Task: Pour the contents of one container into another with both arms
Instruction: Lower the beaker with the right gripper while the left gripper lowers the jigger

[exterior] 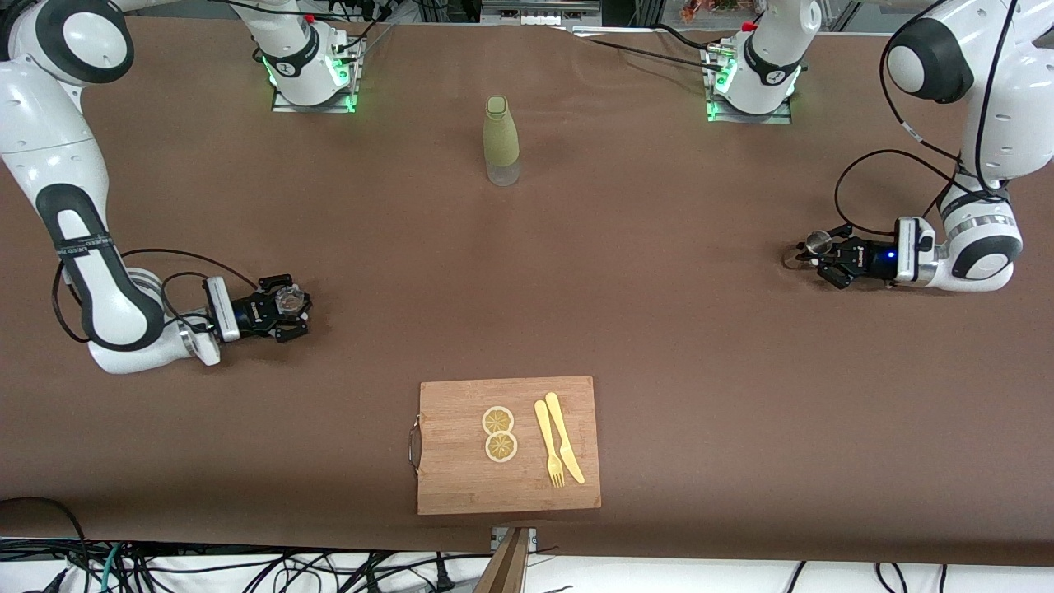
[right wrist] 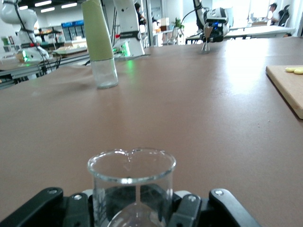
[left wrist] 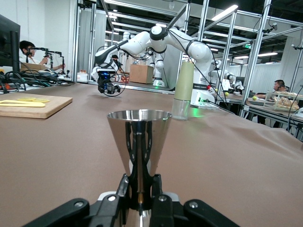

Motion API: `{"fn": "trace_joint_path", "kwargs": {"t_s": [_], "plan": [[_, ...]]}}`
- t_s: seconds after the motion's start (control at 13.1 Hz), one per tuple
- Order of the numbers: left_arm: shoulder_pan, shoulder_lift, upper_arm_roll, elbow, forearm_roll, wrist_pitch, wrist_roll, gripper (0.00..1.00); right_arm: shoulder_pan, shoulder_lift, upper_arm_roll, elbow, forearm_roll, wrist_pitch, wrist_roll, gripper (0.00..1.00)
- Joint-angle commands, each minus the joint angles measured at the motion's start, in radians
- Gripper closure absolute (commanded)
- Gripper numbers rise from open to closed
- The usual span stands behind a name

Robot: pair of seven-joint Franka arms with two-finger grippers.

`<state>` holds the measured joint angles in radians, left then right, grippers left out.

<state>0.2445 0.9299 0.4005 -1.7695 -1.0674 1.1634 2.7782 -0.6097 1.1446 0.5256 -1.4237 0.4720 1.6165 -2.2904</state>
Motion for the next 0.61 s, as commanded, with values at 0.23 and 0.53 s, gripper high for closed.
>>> {"fn": "trace_joint_path", "kwargs": {"t_s": [0.23,0.53], "plan": [[0.013,0.027,0.009,0.016,-0.006,-0.027,0.227,1.0,0.044,0.049,0.004,-0.023,0.057,0.013,0.003,0.95],[0.012,0.07,0.009,0.016,-0.092,-0.014,0.233,1.0,0.056,0.044,0.004,-0.02,0.065,0.002,0.046,0.0]]}}
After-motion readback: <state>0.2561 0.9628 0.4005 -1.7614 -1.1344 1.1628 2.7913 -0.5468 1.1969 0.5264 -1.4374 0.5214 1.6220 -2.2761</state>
